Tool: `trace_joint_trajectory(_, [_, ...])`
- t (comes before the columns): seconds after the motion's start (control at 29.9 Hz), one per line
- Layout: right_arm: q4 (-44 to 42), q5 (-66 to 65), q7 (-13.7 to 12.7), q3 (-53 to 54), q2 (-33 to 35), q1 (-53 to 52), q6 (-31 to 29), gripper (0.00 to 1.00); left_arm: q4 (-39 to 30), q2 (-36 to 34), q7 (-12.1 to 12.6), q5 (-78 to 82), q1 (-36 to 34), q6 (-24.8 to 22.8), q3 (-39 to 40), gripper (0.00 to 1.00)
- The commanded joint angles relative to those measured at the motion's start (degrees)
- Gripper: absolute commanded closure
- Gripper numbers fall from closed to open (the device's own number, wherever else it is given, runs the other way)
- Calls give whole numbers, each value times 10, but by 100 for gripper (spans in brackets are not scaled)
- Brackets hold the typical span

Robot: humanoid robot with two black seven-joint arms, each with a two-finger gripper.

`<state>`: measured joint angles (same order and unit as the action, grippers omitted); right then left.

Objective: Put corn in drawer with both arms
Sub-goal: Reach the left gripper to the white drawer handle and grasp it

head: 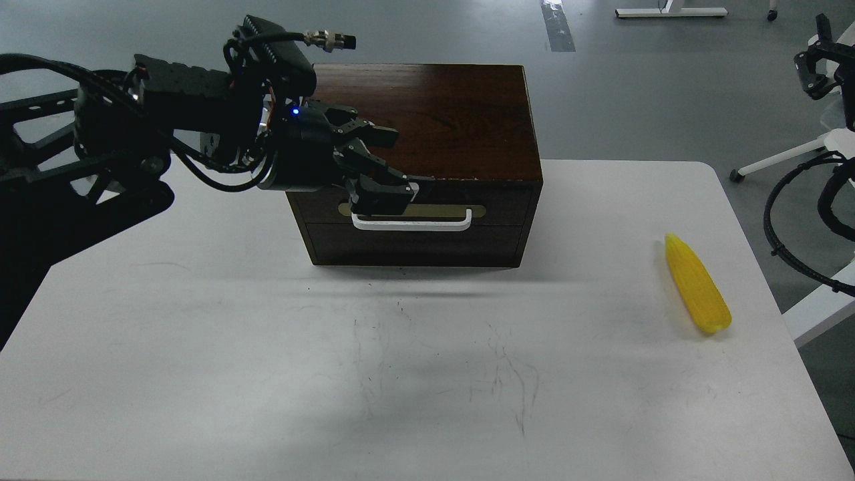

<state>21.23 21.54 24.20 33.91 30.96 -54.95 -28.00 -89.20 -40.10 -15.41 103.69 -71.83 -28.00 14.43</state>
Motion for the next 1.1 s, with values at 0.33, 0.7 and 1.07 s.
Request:
trace_joint_trajectory(0.33, [-28, 0, 1, -1, 0, 3, 0, 0, 46, 93, -26, 107, -48, 0, -127, 12])
trace_joint_trajectory(0.7, [-45, 0, 1, -1, 0, 5, 0, 0, 73, 108, -25, 158, -46, 0, -160, 12])
trace_joint_trajectory(1.07, [-45, 0, 1, -1, 0, 5, 0, 0, 97, 110, -20, 159, -47, 0, -170, 12])
